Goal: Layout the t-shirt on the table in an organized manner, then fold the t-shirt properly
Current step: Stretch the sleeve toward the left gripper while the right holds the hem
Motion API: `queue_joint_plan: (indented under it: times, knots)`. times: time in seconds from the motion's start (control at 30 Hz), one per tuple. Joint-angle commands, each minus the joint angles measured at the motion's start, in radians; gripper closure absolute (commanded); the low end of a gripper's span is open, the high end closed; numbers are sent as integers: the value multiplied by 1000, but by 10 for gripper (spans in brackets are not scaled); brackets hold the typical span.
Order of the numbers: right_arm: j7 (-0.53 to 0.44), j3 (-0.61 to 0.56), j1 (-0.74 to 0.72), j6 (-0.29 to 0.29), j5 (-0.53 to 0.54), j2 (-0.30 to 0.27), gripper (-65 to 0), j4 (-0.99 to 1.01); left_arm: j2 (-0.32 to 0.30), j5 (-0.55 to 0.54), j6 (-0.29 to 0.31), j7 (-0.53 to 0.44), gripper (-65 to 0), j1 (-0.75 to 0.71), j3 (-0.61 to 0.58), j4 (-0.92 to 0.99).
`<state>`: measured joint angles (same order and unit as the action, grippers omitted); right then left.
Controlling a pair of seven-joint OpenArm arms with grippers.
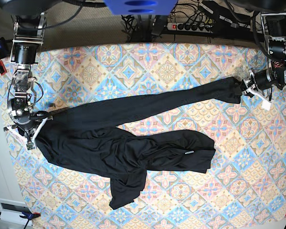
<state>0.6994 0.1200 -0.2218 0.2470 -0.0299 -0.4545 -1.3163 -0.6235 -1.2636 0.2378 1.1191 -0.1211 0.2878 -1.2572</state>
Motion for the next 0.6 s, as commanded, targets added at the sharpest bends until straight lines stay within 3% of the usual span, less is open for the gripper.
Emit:
queue_joint_plan:
  times: [0.0, 0.13, 0.23, 0.33, 0.47, 0.57]
  knots:
    - [-31, 7, -34, -8, 0, -8, -1, -30, -26, -23, 7, -7, -198, 18, 17, -13]
    - [-31, 7, -34, -8, 0, -3, -1, -30, -19, -24, 7, -7, -329, 47, 107, -13]
    - [-30, 7, -34, -8, 0, -3, -1, -30, -20, -49, 10, -7, -348, 51, 147, -20]
    - [-31, 7, -34, -8, 0, -3, -1, -30, -29, -35, 11, -7, -339, 42, 152, -143]
    - [-31, 7, -34, -8, 0, -3, -1, -30, -48, 114, 13, -7, -314, -32, 143, -402]
    - [-30, 7, -34, -8, 0, -3, -1, -30, -52, 332, 15, -7, -283, -61, 34, -609]
